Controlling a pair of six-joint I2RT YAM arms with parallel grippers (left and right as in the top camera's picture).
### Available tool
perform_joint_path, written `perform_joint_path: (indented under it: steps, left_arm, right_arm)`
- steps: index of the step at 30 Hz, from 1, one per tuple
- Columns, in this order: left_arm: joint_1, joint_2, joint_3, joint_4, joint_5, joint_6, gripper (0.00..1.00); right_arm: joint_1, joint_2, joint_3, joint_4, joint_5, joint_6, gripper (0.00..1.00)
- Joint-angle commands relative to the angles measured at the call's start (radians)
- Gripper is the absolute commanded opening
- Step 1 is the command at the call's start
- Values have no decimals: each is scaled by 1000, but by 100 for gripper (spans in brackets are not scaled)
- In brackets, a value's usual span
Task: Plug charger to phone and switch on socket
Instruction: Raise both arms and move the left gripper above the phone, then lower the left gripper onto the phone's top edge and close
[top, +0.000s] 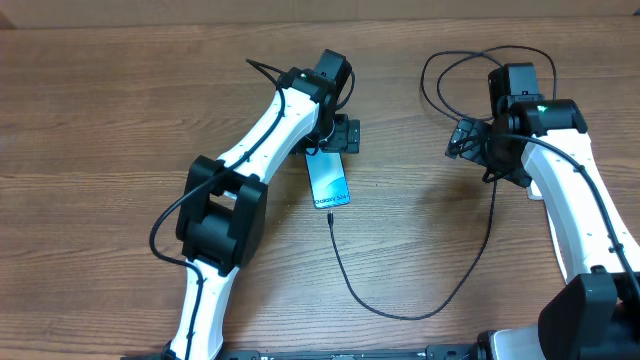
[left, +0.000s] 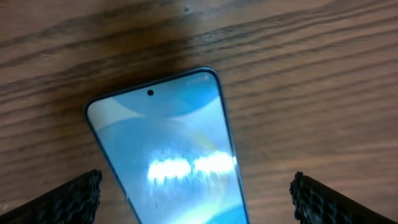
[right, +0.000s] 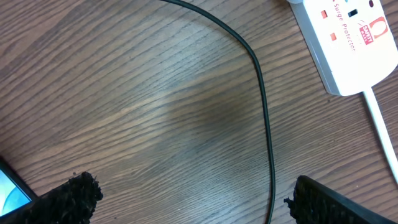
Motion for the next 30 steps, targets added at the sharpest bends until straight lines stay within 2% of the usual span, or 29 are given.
perform_joint_path:
  steps: [1,12,18,30]
  left_arm:
    - [-8,65,19,10,-24,-10,100]
    - [-8,77,19,29,-24,-10,100]
    - [-13,77,19,89,-21,-11,100]
    - [-42,99,3,80,-51,-11,100]
  right_arm:
    - [4,5,19,7,24,15,100]
    - [4,5,19,14,24,15,100]
    - [4,5,19,14,24,15,100]
    - [4,5,19,14,24,15,100]
